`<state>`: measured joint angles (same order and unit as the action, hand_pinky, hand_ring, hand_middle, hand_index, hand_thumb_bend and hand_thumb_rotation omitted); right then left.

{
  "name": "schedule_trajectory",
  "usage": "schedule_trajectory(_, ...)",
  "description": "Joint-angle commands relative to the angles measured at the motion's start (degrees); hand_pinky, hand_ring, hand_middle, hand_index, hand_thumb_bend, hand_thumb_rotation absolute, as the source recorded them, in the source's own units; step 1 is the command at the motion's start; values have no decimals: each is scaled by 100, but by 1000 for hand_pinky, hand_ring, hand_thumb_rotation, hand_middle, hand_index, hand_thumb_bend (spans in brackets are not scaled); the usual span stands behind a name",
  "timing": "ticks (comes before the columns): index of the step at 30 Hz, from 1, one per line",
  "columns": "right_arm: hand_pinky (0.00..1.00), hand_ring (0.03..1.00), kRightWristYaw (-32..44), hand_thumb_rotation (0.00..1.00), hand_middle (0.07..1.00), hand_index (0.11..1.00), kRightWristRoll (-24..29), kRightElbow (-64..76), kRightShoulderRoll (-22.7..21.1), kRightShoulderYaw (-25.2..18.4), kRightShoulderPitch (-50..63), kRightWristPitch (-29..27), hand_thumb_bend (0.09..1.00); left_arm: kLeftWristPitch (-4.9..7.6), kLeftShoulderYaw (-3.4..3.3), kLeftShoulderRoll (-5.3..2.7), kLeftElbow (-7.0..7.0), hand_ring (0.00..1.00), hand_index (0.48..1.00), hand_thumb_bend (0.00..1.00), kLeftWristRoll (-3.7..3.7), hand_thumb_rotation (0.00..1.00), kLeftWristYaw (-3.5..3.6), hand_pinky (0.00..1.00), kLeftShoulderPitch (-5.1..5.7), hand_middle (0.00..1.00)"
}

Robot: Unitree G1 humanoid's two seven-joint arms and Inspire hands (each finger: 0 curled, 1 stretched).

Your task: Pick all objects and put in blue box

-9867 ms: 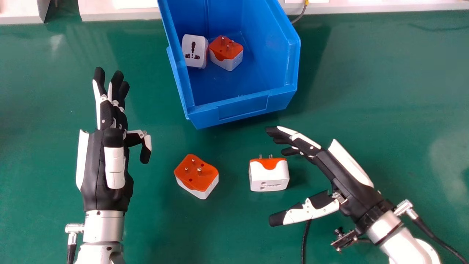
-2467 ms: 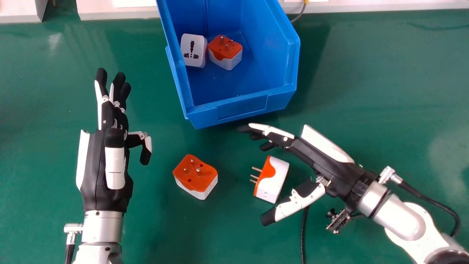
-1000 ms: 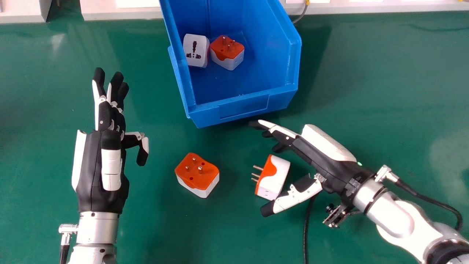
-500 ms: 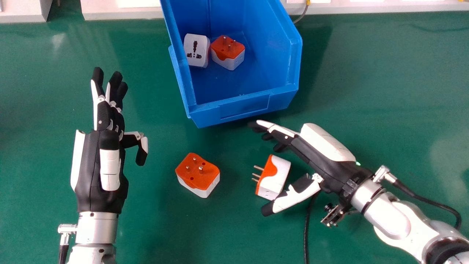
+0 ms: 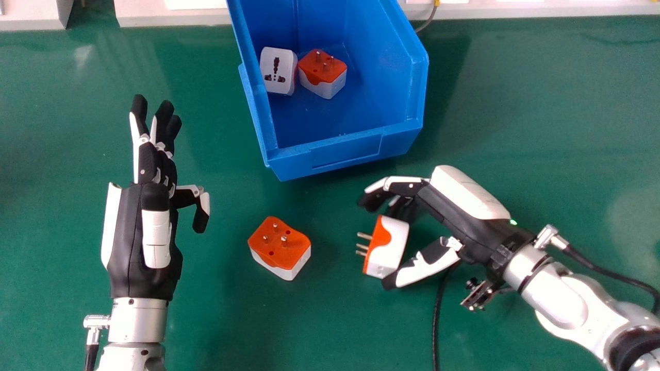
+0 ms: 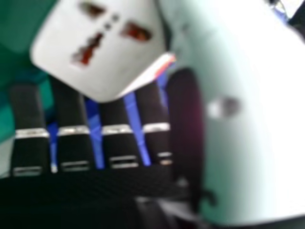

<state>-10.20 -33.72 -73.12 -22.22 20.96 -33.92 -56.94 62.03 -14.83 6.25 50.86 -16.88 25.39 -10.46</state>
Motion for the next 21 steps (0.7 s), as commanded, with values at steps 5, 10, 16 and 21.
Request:
schedule_trajectory(5, 411, 474, 381, 11, 573, 578, 367, 30, -192, -221, 37, -154, 546, 113, 13, -46, -104, 1000, 965, 1000, 18, 1000, -38, 0, -18, 1000)
schedule_trajectory(10, 386, 458, 604, 7, 547, 544, 617, 66, -167, -416, 69, -232, 529, 99, 24, -64, -111, 1000, 964, 1000, 16, 1000, -47, 0, -19, 1000)
schedule_trajectory(16, 363, 446, 597, 3, 525, 513, 722, 183, -158, -546, 128, -318, 515, 106, 12, -73, -85, 1000, 959, 1000, 14, 1000, -57, 0, -15, 1000)
schedule_trajectory(21, 353, 441, 775, 2, 517, 502, 994, 277, -118, -740, 181, -540, 510, 109, 6, -77, -83, 1000, 957, 1000, 15, 1000, -68, 0, -2, 1000)
